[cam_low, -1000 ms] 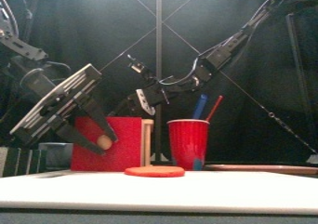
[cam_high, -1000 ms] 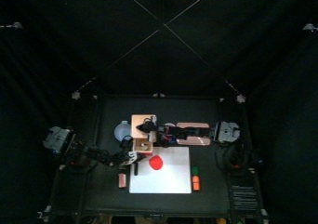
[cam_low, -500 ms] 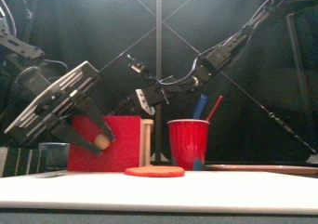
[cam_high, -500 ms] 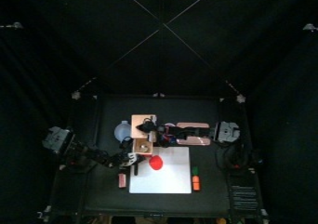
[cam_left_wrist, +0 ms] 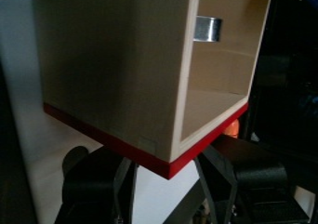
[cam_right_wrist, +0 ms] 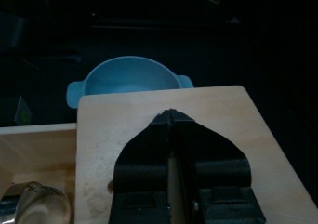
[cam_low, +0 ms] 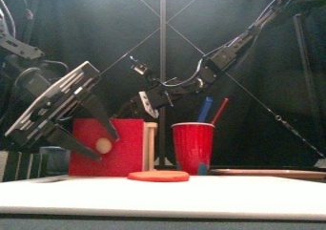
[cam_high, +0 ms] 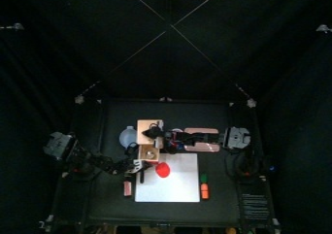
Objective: Get the cutter from the drawer then cut the dough then place the extra dough in the bowl
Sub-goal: Place the cutter on the board
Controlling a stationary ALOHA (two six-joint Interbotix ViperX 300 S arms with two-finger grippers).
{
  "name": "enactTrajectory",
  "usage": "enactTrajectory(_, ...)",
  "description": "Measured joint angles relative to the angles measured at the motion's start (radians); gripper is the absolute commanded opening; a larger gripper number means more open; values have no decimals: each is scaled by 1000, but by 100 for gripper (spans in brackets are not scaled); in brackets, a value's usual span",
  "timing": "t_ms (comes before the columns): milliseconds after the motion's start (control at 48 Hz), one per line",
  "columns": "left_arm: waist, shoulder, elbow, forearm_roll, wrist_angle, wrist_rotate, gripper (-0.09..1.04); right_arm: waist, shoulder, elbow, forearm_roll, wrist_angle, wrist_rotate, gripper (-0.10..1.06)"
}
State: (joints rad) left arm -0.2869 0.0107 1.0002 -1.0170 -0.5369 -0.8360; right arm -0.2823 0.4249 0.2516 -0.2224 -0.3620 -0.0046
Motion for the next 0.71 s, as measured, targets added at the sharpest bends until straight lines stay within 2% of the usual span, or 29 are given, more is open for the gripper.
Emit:
enactTrajectory(354,-2,-118,48,32,74,0,78,0,0,0,-2,3,0,3)
enactTrajectory(562,-3,-276,123,83,184,-2,78,0,0,-3,-2,9,0,3)
enactTrajectory(708,-5,-405,176,144,196,8,77,0,-2,-8,-2,18,0,3)
